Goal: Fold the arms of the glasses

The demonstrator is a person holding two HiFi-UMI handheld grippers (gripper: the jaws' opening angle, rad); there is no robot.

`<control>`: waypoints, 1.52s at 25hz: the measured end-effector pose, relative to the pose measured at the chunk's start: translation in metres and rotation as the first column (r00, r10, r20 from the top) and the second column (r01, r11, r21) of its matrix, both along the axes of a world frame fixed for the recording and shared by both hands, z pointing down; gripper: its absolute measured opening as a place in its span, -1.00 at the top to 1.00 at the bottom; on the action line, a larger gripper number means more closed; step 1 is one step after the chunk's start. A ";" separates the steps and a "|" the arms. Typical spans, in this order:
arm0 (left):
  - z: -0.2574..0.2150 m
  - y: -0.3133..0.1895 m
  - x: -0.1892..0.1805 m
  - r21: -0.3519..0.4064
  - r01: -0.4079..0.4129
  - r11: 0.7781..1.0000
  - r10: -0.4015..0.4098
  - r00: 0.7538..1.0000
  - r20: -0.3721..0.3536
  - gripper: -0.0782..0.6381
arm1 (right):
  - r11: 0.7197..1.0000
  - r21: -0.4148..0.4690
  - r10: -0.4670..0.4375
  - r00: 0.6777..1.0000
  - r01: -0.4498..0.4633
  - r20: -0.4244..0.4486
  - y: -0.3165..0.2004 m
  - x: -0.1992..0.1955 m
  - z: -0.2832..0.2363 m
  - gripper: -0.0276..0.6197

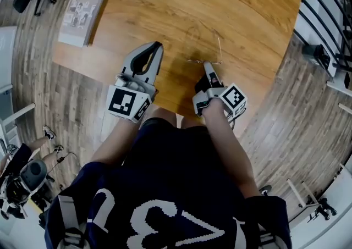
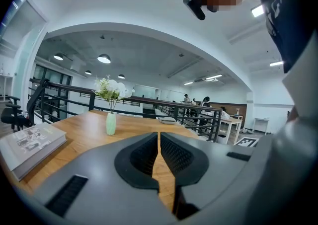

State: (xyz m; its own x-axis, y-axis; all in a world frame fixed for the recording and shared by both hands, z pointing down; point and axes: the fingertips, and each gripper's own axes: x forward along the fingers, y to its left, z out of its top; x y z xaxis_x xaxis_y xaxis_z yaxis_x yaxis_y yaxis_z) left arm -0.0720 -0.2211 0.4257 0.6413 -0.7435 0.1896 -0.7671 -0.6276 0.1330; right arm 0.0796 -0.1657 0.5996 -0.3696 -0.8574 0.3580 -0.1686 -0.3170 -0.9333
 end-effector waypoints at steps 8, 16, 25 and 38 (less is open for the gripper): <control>0.001 -0.001 -0.005 -0.003 0.007 1.000 -0.007 1.000 0.008 0.70 | 0.999 -0.016 0.045 0.998 -0.044 0.042 -0.007 0.001 0.005 0.72; -0.003 -0.003 -0.006 0.005 0.007 1.000 -0.007 1.000 -0.001 0.70 | 0.998 0.048 0.041 0.999 -0.042 0.027 -0.012 0.011 -0.005 0.82; -0.019 -0.003 0.005 0.011 -0.037 0.999 0.037 0.998 -0.056 0.70 | 0.957 0.289 -0.007 0.998 -0.012 0.063 -0.028 0.020 -0.066 0.83; -0.047 -0.012 0.037 -0.076 -0.171 0.982 0.151 0.964 -0.216 0.46 | 0.856 0.516 -0.088 0.990 0.020 0.107 -0.028 0.014 -0.169 0.83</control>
